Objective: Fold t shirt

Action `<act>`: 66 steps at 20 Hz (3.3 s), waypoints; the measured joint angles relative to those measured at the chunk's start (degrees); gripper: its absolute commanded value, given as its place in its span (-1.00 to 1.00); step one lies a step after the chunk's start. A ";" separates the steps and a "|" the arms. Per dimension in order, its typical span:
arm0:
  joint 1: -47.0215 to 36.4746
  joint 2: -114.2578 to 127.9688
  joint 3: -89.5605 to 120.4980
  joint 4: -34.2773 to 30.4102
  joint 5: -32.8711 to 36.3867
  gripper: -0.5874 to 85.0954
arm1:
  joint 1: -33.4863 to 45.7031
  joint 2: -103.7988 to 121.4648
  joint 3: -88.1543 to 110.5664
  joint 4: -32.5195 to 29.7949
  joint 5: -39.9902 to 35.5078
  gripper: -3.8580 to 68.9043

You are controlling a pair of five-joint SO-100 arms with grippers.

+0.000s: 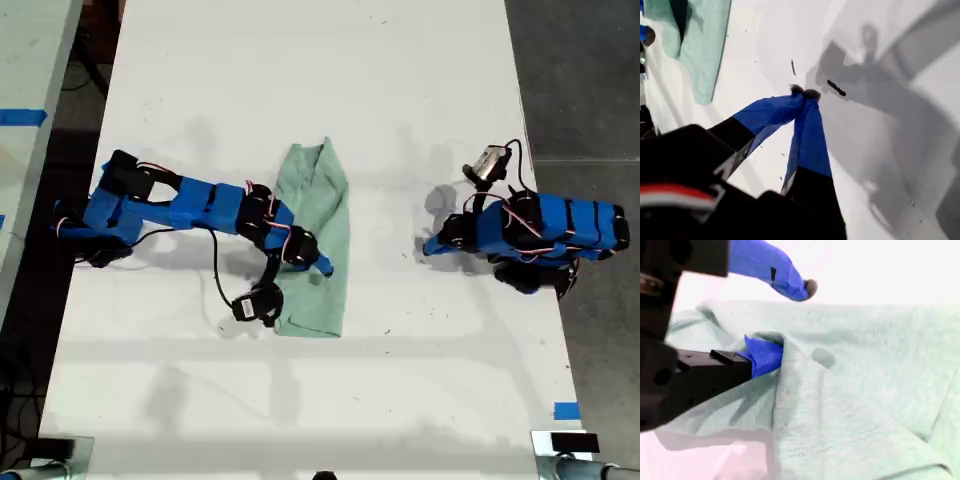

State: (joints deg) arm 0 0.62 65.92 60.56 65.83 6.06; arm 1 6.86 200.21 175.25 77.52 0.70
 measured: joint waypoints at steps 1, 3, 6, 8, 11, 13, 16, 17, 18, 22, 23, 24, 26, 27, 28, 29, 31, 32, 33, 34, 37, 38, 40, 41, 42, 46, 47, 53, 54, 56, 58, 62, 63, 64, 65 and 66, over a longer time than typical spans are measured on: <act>-0.09 -0.09 -0.18 -0.62 0.35 -0.41 | 0.00 0.00 0.00 0.00 0.00 -0.93; -0.62 -0.09 -0.18 -0.79 0.62 -0.35 | 0.00 0.00 0.00 0.00 0.00 -0.93; -1.14 0.26 -0.18 -0.79 -0.09 -0.43 | 0.00 0.00 0.00 0.00 0.00 -0.93; -1.23 0.35 -0.18 -0.79 -2.55 -0.48 | 0.00 0.00 0.00 0.00 0.00 -0.93; -1.76 -4.31 -2.11 2.20 -7.38 -0.45 | 0.00 0.00 0.00 0.00 0.09 -0.93; -2.55 -8.00 -2.55 8.79 -10.90 -0.45 | 0.00 0.00 0.00 0.00 0.09 -0.93; -2.37 -2.99 -2.64 14.85 -15.73 -0.44 | 0.00 0.00 0.00 0.00 0.09 -0.93; -2.29 -0.18 -2.64 16.08 -17.40 -0.45 | 0.00 0.00 0.00 0.00 0.09 -0.93; -2.20 3.16 -1.76 17.14 -19.42 -0.46 | 0.00 0.00 0.00 0.00 0.09 -0.93; -1.14 5.98 -2.72 22.15 -20.39 -0.43 | 0.00 0.00 0.00 0.00 0.09 -0.93; -1.14 6.68 -2.64 23.55 -20.39 -0.55 | 0.00 0.00 0.00 0.00 0.09 -0.93; -1.14 9.23 -0.62 24.35 -20.48 -0.82 | 0.00 0.00 0.00 0.00 0.09 -0.93; -1.14 18.46 7.38 24.70 -22.32 -0.95 | 0.00 0.00 0.00 0.00 0.09 -0.93; -1.14 25.58 13.10 24.70 -23.29 -0.97 | 0.00 0.00 0.00 0.00 0.09 -0.93; -1.23 33.22 18.54 24.70 -23.64 -0.99 | 0.00 0.00 0.00 0.00 0.09 -0.93; -1.49 41.75 24.70 24.70 -23.64 -0.99 | 0.00 0.00 0.00 0.00 0.09 -0.93; -3.78 59.33 38.94 23.38 -22.32 -0.99 | 0.00 0.00 0.00 0.00 0.09 -0.93; -5.54 68.03 47.02 20.83 -20.83 -0.99 | 0.00 0.00 0.00 0.00 0.09 -0.93; -7.65 78.49 56.34 16.88 -18.63 -0.99 | 0.00 0.00 0.00 0.00 0.09 -0.93; -9.05 89.82 66.27 12.13 -16.17 -0.99 | 0.00 0.00 0.00 0.00 0.09 -0.93; -9.67 128.23 98.00 -1.49 -9.32 -0.99 | 0.00 0.00 0.00 0.00 0.09 -0.93; -9.40 135.00 105.73 -6.06 -6.42 -0.99 | 0.00 0.00 0.00 0.00 0.09 -0.93; -10.11 138.34 117.95 -11.95 -1.76 -0.99 | 0.00 0.00 0.00 0.00 0.09 -0.93; -10.11 138.69 120.32 -11.87 -0.70 -0.99 | 0.00 0.00 0.00 0.00 0.09 -0.93; -10.20 139.57 120.85 -11.95 -0.79 -0.99 | 0.00 0.00 0.00 0.00 0.09 -0.93; -10.72 140.27 121.99 -11.51 -0.70 -0.99 | 0.00 0.00 0.00 0.00 0.09 -0.93; -10.63 140.27 122.08 -11.43 -0.88 -0.99 | 0.00 0.00 0.00 0.00 0.09 -0.93; -10.72 140.27 122.08 -10.90 -1.05 -0.99 | 0.00 0.00 0.00 0.00 0.09 -0.93; -10.72 140.27 122.08 -10.90 -1.05 -0.99 | 0.00 0.00 0.00 0.00 0.09 -0.93; -10.72 140.27 122.08 -10.90 -1.05 -0.99 | 0.00 0.00 0.00 0.00 0.09 -0.93; -10.72 140.27 122.08 -10.90 -1.05 -0.99 | 0.00 0.00 0.00 0.00 0.09 -0.93; -10.72 140.27 122.08 -10.90 -1.05 -0.99 | 0.00 0.00 0.00 0.00 0.09 -0.93; -10.72 140.27 122.08 -10.90 -1.05 -0.99 | 0.00 0.00 0.00 0.00 0.09 -0.93; -10.72 140.27 122.08 -10.90 -1.05 -0.99 | 0.00 0.00 0.00 0.00 0.09 -0.93; -10.72 140.27 122.08 -10.90 -1.05 -0.99 | 0.00 0.00 0.00 0.00 0.09 -0.93; -10.72 140.27 122.08 -10.90 -1.05 -0.99 | 0.00 0.00 0.00 0.00 0.09 -0.93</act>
State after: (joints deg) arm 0 -10.11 206.19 182.64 54.93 5.01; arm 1 6.86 200.21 175.25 77.52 0.79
